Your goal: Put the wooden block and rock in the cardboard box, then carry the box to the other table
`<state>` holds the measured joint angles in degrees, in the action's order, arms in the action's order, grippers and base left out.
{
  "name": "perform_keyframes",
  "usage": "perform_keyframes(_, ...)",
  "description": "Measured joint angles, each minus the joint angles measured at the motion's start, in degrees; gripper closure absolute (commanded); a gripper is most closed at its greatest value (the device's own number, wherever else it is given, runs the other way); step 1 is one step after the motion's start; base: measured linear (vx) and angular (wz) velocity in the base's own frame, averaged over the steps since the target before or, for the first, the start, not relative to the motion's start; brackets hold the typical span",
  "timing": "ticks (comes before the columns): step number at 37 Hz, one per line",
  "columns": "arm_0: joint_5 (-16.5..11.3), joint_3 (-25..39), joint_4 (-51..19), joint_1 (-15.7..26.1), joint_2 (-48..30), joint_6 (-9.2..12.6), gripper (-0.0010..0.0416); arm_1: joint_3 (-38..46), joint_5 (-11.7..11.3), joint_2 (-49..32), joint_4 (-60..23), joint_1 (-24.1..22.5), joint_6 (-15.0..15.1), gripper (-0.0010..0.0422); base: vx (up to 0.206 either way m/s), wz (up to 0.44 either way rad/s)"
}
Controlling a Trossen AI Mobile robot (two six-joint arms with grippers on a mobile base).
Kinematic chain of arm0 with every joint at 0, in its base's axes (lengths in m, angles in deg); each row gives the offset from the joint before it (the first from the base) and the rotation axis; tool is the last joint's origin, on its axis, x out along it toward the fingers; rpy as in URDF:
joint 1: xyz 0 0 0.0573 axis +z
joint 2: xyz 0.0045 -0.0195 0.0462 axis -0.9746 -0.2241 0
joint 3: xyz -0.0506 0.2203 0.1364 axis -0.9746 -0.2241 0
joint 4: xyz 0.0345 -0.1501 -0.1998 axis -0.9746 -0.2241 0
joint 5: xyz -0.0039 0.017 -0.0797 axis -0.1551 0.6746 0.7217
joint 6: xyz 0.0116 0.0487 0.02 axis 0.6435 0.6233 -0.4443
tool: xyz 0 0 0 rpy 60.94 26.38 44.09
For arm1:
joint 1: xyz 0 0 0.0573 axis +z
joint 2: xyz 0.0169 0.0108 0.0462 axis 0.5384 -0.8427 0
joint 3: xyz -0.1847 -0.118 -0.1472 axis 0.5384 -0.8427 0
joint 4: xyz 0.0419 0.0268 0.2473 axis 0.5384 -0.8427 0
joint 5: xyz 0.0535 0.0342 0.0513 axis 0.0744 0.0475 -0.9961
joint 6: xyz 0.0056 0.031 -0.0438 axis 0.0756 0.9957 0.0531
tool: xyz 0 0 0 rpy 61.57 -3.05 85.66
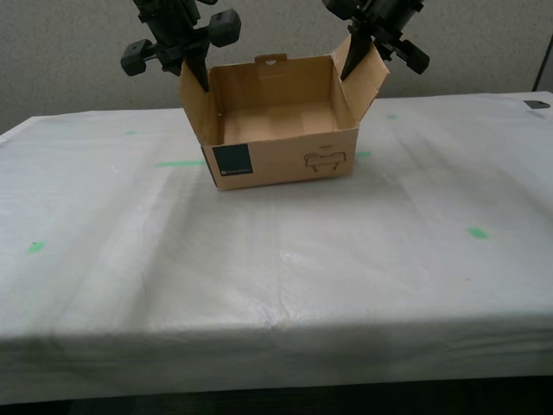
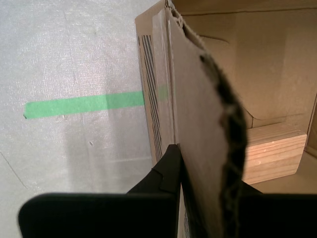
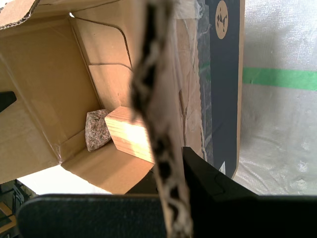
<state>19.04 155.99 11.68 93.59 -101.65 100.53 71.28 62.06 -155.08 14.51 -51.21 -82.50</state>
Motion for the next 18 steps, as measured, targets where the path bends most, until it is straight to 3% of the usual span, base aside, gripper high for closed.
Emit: perform_keyframes(18, 0.0, 0.0, 0.6, 0.0, 0.0, 0.0, 0.0405, 0.0, 0.0, 0.0, 0.4, 0.0, -0.2, 0.0412, 0.000, 0.000)
